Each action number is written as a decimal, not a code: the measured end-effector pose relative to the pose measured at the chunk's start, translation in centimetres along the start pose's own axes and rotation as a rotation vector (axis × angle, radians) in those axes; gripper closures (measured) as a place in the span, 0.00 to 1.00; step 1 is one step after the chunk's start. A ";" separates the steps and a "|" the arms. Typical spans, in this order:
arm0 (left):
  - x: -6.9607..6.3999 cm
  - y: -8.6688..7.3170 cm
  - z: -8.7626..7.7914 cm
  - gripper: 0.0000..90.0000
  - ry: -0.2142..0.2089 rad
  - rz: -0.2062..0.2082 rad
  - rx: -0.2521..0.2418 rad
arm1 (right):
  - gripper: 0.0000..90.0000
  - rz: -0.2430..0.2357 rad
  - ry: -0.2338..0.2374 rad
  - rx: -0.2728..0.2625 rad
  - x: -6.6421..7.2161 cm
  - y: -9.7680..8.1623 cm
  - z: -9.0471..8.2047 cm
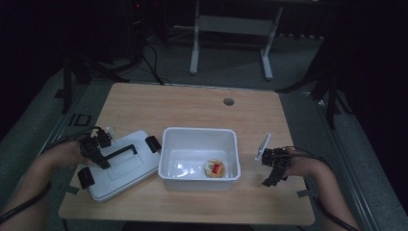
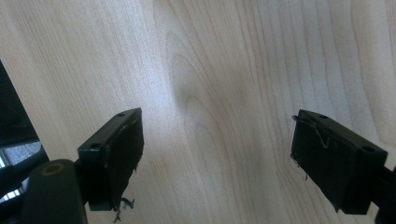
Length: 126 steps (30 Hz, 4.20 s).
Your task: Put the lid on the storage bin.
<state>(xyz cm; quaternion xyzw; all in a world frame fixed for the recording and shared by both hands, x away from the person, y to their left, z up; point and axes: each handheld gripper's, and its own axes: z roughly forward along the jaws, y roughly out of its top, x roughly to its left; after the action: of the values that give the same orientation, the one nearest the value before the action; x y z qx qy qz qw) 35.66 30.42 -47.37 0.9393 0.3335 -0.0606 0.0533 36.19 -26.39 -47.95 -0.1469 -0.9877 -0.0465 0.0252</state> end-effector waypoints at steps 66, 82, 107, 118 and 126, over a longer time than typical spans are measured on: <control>-11.1 13.5 -11.7 0.93 0.073 0.456 -0.113 | 0.18 0.017 -0.041 -0.032 -0.2 -1.0 0.2; -14.4 19.2 -9.9 0.93 0.067 0.576 -0.091 | 0.18 0.016 -0.038 -0.034 0.0 -1.2 0.3; -14.6 21.6 -6.9 0.93 0.032 0.611 -0.040 | 0.18 0.011 -0.036 -0.021 0.1 -0.9 0.8; -14.4 21.3 -6.9 0.78 0.076 0.595 -0.092 | 0.18 0.005 -0.032 -0.019 0.2 -0.6 0.9; -13.9 20.7 -7.5 0.39 0.095 0.514 -0.142 | 0.18 0.005 -0.035 -0.017 0.3 -0.7 0.8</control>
<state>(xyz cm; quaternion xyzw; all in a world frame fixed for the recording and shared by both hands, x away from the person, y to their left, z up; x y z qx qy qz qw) 38.65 6.85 -36.70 0.9888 0.0896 0.0226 0.1171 35.70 -26.84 -48.82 -0.1503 -0.9872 -0.0524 0.0065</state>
